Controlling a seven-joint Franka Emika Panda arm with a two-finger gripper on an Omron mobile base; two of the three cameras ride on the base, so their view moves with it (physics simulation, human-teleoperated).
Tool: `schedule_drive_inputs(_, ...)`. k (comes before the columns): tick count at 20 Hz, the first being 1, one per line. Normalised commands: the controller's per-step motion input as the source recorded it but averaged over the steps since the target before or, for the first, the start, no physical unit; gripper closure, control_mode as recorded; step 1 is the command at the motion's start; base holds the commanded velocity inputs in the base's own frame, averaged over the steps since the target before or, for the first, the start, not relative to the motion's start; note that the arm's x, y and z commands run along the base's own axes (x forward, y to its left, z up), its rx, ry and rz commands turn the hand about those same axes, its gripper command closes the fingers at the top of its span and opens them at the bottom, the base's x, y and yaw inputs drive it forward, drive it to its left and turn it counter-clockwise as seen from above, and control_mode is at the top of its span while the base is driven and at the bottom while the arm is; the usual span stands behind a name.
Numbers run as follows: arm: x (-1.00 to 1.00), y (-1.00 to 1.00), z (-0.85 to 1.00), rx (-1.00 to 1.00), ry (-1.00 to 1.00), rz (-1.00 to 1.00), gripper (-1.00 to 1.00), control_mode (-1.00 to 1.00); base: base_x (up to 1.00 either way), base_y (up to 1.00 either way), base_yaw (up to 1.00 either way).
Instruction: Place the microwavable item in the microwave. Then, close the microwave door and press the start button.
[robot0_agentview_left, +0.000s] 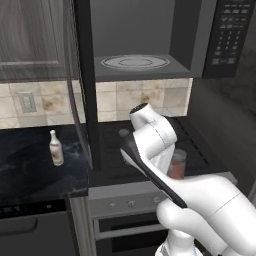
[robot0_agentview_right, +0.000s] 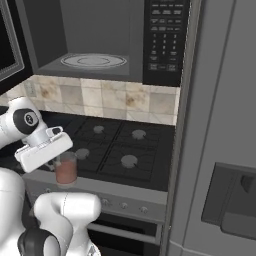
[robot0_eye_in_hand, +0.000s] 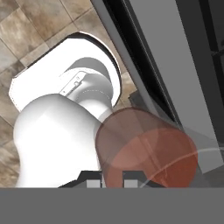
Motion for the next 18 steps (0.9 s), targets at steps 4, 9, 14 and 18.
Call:
schedule_drive_inputs(4,0.0,0.0,0.0,0.0,0.0,0.0,1.0,1.0,0.02,-0.14,0.0)
schedule_drive_inputs(9,0.0,0.0,0.0,0.0,0.0,0.0,1.0,1.0,0.17,0.0,0.0)
schedule_drive_inputs(14,0.0,0.0,0.0,0.0,0.0,0.0,1.0,1.0,0.47,-0.01,0.0)
schedule_drive_inputs(18,0.0,0.0,0.0,0.0,0.0,0.0,1.0,1.0,0.06,-0.04,0.0)
